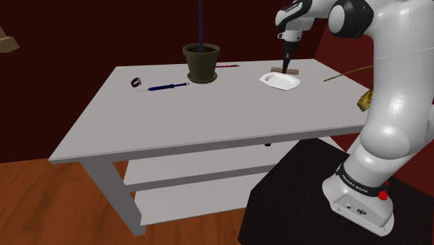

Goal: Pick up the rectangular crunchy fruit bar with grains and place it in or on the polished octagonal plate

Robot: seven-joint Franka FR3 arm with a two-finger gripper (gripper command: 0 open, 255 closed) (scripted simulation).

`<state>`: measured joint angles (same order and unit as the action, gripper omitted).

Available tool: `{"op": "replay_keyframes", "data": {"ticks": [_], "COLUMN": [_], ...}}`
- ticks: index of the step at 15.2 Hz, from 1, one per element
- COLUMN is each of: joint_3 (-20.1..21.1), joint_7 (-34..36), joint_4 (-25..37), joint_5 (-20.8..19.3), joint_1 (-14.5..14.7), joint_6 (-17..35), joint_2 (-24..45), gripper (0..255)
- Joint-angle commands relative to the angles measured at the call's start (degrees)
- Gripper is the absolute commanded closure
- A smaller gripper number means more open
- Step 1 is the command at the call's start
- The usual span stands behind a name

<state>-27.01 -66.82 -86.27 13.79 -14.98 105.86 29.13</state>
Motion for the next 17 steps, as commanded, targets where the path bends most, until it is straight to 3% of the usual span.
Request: {"op": "replay_keyframes", "data": {"ticks": [1, 16, 17], "joint_3": [-0.07, -0.69, -0.83], "joint_7": [0.13, 1.13, 1.99], "joint_4": [0.6, 9.99, 6.24], "joint_5": [-0.17, -1.17, -2.08], "joint_1": [0.01, -0.78, 0.8], "joint_6": [-0.98, -11.64, -10.29], "joint_2": [-0.26, -1.83, -4.4], "gripper": [255, 255, 255]}}
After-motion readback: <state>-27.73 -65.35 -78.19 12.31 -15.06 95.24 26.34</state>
